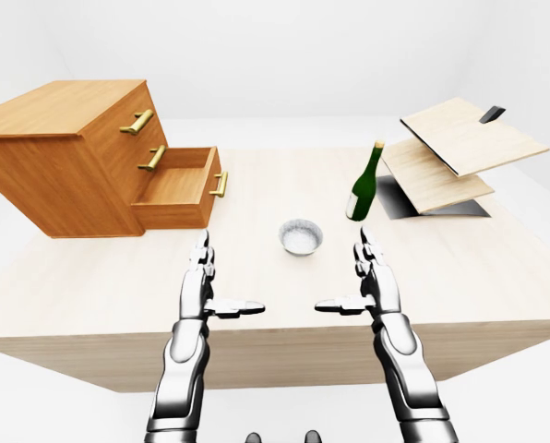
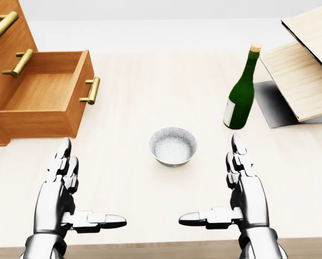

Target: Close the bottom drawer of the cabinet.

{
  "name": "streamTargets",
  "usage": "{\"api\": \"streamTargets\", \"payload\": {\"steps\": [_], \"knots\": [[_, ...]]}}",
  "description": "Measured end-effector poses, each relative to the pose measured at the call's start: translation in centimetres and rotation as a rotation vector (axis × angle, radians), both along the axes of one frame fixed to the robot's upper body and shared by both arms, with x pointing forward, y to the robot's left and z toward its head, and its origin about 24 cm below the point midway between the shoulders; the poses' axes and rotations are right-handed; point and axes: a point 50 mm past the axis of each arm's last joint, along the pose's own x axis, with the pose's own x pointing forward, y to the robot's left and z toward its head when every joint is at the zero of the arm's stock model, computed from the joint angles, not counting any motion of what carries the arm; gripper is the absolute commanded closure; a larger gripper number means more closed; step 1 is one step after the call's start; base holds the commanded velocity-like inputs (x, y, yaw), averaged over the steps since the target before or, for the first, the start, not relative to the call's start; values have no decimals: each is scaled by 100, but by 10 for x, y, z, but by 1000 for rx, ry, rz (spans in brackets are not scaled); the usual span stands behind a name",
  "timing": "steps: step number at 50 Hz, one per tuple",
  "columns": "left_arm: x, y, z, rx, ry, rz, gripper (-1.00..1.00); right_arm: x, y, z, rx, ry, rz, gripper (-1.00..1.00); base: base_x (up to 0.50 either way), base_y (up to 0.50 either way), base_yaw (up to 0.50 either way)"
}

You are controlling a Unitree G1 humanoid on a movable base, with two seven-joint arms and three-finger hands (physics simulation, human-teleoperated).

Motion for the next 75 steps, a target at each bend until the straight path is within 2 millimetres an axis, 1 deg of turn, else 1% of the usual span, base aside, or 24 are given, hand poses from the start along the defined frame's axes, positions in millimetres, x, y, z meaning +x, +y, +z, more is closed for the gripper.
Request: {"api": "streamTargets", "payload": {"steps": [11,14,16,19,23,26,29,33,37,42,48,61,75], "knots": [[0,5,2,-11,0,-4,-100,0,-6,2,10,-2,0,-100,0,0,0],[0,6,3,-13,-1,-4,-100,-1,-10,7,9,-17,-17,-100,0,0,0],[0,6,3,-13,-1,-4,-100,-2,-14,15,16,-36,-36,-100,0,0,0],[0,7,3,-14,-1,-5,-100,-5,-26,36,22,-106,-85,-100,0,0,0],[0,7,3,-14,-1,-6,-100,-16,-49,81,40,-305,-186,-100,0,0,0],[0,7,3,-13,-1,-7,-100,-32,-68,115,58,-462,-267,-100,0,0,0],[0,6,3,-12,-2,-8,-100,-52,-85,144,79,-608,-340,-100,0,0,0],[-1,6,3,-11,-2,-10,-100,-76,-96,169,92,-749,-395,-100,0,0,0],[-1,6,3,-11,-3,-11,-100,-91,-100,183,94,-830,-418,-100,0,0,0],[-1,6,3,-10,-3,-11,-100,-103,-101,194,93,-892,-427,-100,0,0,0],[-2,6,2,-10,0,-13,-100,-111,-100,200,91,-932,-421,-100,26,0,0],[-2,5,2,-9,0,-19,-100,-116,-97,204,92,-959,-400,-100,44,0,0],[0,4,3,-8,-5,-23,-100,-117,-95,206,95,-971,-387,-100,45,0,0]]}}
